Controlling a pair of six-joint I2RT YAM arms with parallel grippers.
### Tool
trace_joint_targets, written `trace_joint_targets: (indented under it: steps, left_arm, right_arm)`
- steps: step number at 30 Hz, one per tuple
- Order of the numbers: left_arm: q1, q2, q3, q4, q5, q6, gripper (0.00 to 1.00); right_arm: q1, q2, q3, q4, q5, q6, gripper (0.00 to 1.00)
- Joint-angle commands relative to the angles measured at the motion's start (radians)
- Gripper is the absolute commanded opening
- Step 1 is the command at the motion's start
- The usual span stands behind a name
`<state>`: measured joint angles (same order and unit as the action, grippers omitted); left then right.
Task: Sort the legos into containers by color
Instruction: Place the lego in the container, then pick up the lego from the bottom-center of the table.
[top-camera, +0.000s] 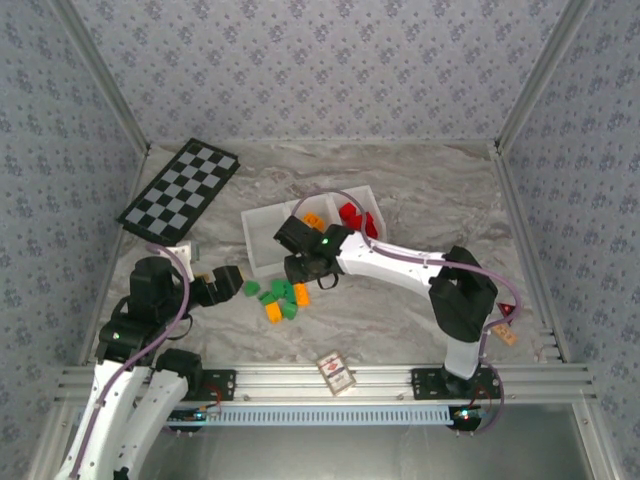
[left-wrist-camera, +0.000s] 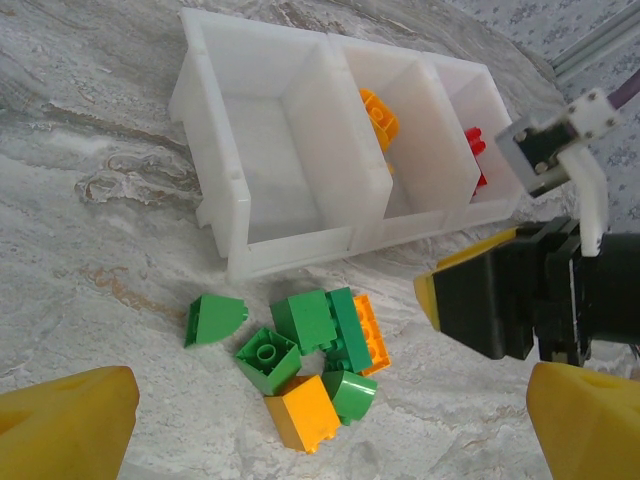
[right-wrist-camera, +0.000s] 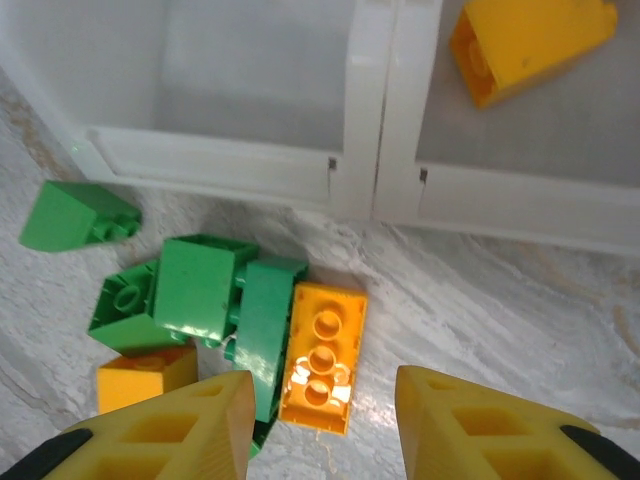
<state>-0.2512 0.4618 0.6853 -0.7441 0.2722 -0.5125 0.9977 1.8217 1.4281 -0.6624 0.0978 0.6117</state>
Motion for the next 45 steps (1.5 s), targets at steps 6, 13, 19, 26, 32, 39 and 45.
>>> trace_joint_targets:
  steps: [6,13,19,26,32,39,45]
  left_arm:
    - [-0.005,-0.003,-0.002,0.015,-0.006,0.009,1.00]
    - [-0.005,-0.014,0.003,0.007,-0.024,0.009,1.00]
    - [-0.005,-0.030,0.003,0.003,-0.035,0.009,1.00]
    - [-0.006,-0.027,0.003,0.005,-0.035,0.009,1.00]
    - [-0.007,-0.028,0.003,0.004,-0.036,0.009,1.00]
    - [-0.007,-0.028,0.003,0.004,-0.034,0.009,1.00]
    - [-0.007,-0.028,0.003,0.005,-0.035,0.009,1.00]
  right_arm:
    - [0.008,0.019,-0.053,-0.020,0.024,0.056,0.41]
    - [0.004,0.074,-0.060,0.008,-0.025,0.054,0.40]
    - [0.002,0.138,-0.028,0.036,-0.060,0.037,0.40]
    - [0.014,0.170,0.021,0.026,-0.088,0.025,0.40]
    - [0.024,0.201,0.051,0.025,-0.112,0.025,0.41]
    - [0.032,0.218,0.080,-0.022,-0.094,0.026,0.44]
    - [0.033,0.200,0.090,-0.093,-0.049,0.026,0.50]
